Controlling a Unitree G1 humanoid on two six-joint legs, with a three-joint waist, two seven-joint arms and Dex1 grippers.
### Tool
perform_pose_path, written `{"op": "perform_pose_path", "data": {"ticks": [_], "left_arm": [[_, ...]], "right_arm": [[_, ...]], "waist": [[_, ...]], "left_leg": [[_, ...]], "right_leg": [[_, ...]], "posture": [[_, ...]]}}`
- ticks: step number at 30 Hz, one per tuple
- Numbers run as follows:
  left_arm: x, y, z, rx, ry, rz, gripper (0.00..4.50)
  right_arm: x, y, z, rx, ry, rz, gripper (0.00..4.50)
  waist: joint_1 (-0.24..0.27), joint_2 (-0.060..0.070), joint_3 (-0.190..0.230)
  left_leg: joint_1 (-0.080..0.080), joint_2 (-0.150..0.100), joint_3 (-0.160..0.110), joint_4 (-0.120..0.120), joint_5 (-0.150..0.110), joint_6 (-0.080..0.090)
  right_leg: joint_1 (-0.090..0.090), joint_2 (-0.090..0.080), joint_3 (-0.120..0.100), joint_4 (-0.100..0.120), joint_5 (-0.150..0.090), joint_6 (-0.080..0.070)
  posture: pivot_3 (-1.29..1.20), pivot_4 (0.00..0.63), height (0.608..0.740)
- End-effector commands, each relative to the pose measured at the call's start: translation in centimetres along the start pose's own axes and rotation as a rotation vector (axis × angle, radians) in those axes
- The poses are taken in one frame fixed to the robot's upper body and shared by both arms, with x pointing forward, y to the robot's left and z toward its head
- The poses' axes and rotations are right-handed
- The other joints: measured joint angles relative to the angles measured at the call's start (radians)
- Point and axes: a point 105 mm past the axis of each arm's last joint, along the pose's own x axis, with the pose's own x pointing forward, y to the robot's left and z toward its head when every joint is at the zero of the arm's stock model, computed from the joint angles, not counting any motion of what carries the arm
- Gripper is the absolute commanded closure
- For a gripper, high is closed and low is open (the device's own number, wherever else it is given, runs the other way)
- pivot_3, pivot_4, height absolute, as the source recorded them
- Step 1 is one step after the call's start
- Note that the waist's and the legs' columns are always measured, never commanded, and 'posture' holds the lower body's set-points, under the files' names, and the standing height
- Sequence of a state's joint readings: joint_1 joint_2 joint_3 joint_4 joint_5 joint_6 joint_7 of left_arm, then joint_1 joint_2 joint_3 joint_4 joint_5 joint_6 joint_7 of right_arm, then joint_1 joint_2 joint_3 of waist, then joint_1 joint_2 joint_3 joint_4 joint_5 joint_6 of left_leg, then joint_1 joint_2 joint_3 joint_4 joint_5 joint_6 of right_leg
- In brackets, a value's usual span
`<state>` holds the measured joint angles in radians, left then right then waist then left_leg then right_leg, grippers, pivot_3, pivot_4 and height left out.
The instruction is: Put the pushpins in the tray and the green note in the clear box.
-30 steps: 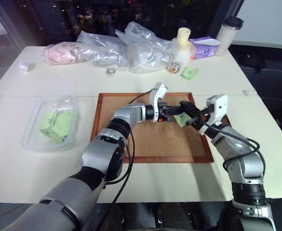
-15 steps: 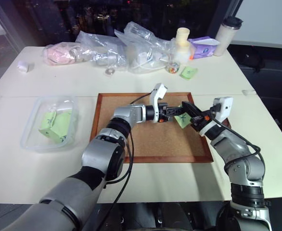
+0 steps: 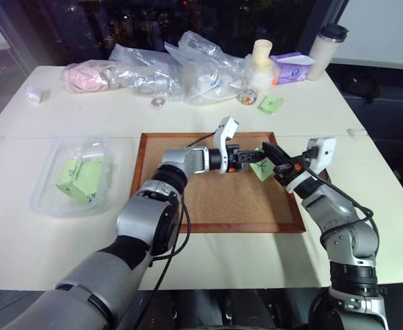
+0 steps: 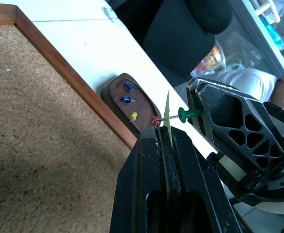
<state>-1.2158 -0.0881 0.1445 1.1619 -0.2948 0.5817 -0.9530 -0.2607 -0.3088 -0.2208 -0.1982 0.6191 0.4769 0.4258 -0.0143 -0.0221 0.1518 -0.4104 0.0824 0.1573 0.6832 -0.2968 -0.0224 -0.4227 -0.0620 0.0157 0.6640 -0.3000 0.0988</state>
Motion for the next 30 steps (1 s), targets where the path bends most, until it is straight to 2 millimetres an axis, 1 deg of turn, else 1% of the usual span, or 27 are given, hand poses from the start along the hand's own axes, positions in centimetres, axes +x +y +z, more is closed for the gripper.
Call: {"op": "perform_pose_path", "data": {"ticks": [1, 8, 15, 18, 21, 23, 26, 28, 30], "left_arm": [[0.0, -0.9, 1.6, 0.032, -0.041, -0.027, 4.48], [0.0, -0.6, 1.3, 0.027, -0.032, -0.017, 4.48], [-0.1, -0.8, 1.4, 0.027, -0.032, -0.023, 4.48], [-0.5, -0.5, 1.2, 0.105, 0.005, -0.013, 4.48], [-1.0, -0.3, 0.9, 0.254, 0.066, 0.001, 4.48], [-1.4, -0.4, 1.1, 0.328, 0.082, 0.006, 4.48], [-2.1, -0.7, 1.7, 0.407, 0.090, 0.015, 4.48], [-2.5, -0.8, 1.8, 0.470, 0.105, 0.021, 4.48], [-2.8, -1.1, 2.0, 0.499, 0.104, 0.024, 4.48]], "right_arm": [[-0.4, -0.6, 2.0, -0.008, -0.080, -0.030, 4.50], [-0.7, -1.1, 3.3, 0.085, -0.147, -0.051, 4.50], [-1.1, -1.4, 3.3, 0.084, -0.142, -0.068, 4.50], [-2.4, -3.2, 4.2, 0.044, -0.172, -0.167, 4.50], [-4.4, -5.3, 4.1, -0.048, -0.126, -0.284, 4.50], [-5.8, -6.6, 3.4, -0.088, -0.074, -0.358, 4.50], [-7.3, -7.9, 2.2, -0.114, 0.003, -0.414, 4.50], [-7.8, -8.5, 1.3, -0.125, 0.052, -0.441, 4.50], [-7.8, -8.9, 0.7, -0.125, 0.079, -0.448, 4.50]], "waist": [[0.000, 0.000, 0.000], [0.000, 0.000, 0.000], [0.000, 0.000, 0.000], [0.001, 0.000, 0.000], [0.003, 0.000, 0.000], [0.002, 0.000, 0.000], [0.000, 0.000, 0.000], [-0.002, 0.000, 0.000], [-0.002, 0.001, -0.001]], "left_leg": [[0.000, 0.000, 0.000, 0.000, 0.000, 0.000], [0.000, 0.000, 0.000, 0.000, 0.000, 0.000], [0.000, 0.000, 0.000, 0.000, 0.000, 0.000], [0.000, 0.000, 0.000, 0.000, 0.000, 0.000], [0.000, 0.000, 0.000, 0.000, 0.000, 0.000], [0.000, 0.000, 0.000, 0.000, 0.000, 0.000], [0.000, 0.000, 0.000, 0.000, 0.000, 0.000], [0.000, 0.000, 0.000, 0.000, 0.000, -0.001], [0.001, 0.000, 0.000, 0.000, 0.001, -0.001]], "right_leg": [[0.000, 0.000, 0.000, 0.000, 0.000, 0.000], [0.000, 0.000, 0.000, 0.000, 0.000, 0.000], [0.000, 0.000, 0.000, 0.000, 0.000, 0.000], [0.000, 0.000, 0.000, 0.000, 0.000, 0.000], [0.000, 0.000, 0.000, 0.000, 0.000, 0.000], [0.000, 0.000, 0.000, 0.000, 0.000, 0.000], [0.000, 0.000, 0.000, 0.000, 0.000, 0.000], [0.000, 0.000, 0.000, 0.001, 0.000, 0.000], [0.000, 0.000, 0.001, 0.001, 0.000, 0.000]], "posture": [[0.00, 0.150, 0.734], [0.00, 0.150, 0.734], [0.00, 0.150, 0.734], [0.00, 0.150, 0.734], [0.00, 0.150, 0.734], [0.00, 0.150, 0.734], [0.00, 0.150, 0.734], [0.00, 0.150, 0.734], [0.00, 0.150, 0.734]]}}
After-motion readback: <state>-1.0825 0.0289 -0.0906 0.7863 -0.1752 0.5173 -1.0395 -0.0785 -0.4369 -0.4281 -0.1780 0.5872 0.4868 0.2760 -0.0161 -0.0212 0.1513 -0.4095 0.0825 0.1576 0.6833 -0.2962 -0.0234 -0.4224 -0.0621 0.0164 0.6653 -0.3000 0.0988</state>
